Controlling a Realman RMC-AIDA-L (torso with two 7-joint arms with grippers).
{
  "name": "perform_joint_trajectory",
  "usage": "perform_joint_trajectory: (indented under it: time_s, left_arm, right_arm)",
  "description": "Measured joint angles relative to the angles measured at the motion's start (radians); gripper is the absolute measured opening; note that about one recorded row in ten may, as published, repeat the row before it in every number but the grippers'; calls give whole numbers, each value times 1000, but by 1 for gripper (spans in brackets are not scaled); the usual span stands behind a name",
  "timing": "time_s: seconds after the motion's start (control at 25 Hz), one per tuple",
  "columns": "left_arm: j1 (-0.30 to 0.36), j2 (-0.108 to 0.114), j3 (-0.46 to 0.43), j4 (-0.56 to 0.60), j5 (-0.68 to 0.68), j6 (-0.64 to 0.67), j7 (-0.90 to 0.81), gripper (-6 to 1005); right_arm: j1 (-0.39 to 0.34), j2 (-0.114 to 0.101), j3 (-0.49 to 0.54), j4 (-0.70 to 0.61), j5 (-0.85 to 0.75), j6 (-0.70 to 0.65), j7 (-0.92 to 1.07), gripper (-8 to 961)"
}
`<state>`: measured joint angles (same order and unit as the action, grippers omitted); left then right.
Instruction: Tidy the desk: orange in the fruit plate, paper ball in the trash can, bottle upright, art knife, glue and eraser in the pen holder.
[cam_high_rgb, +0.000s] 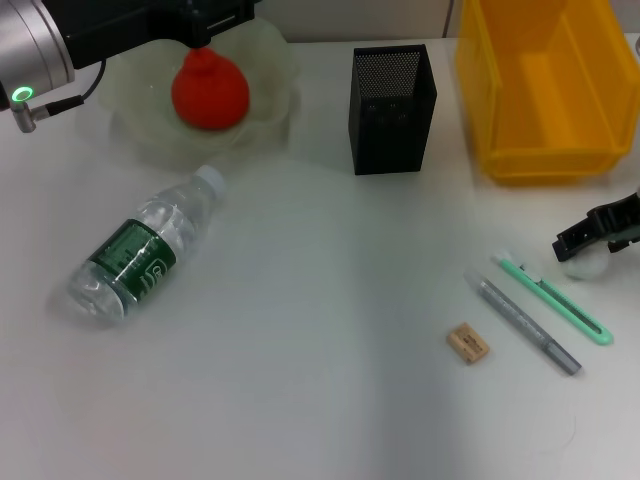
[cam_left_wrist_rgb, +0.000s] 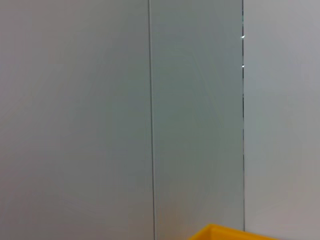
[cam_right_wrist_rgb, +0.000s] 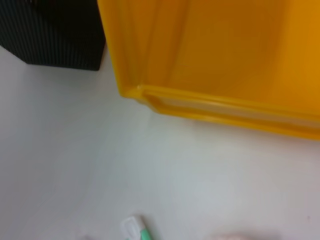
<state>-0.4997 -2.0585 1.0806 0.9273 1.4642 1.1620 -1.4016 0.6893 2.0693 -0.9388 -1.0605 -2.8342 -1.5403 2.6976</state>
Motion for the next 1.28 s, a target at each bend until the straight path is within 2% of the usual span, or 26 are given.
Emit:
perform_joint_trajectory:
  time_s: [0.16,0.52,0.64,0.76,0.84,0.88,1.0,1.12,1.16,1.24,1.28]
  left_arm:
    - [2,-1,-1,-2,0,-4,2,580]
    - [11,-2,-3,-2,1,-4,3,579]
    - [12,-1,-4,-2,1,-4,3,578]
    - [12,-1,-4,-2,1,-7,3,578]
    - [12,-1,-4,-2,1,-7,3,578]
    - [12,0,-4,-2,1,-9,3,578]
    - [12,0,-4,-2,1,-12,3,577]
    - [16,-1,-9,-2,0,-16,3,577]
    - [19,-3,-13,-2,0,-17,3,577]
    - [22,-4,-14,-2,-1,-17,3,577]
    - [27,-5,-14,-2,-4,-17,3,577]
  right_arm:
    - [5,1,0,20,3,17,-1,754]
    - [9,-2,12,21,4,8,-1,594]
    - [9,-9,20,7,8,-25,-1,549]
    - [4,-30,67,-75,83,-148,-2,504]
    - [1,-37,80,-105,108,-173,-2,474]
    - [-5,-48,115,-182,153,-231,-2,466]
    - [-6,-54,148,-251,163,-249,0,444]
    - [-8,-61,183,-323,164,-206,0,436]
    - [-13,-64,194,-335,175,-130,-10,436]
    - [-17,-65,197,-331,188,-85,-22,435]
    - [-25,-60,197,-309,227,7,-60,435]
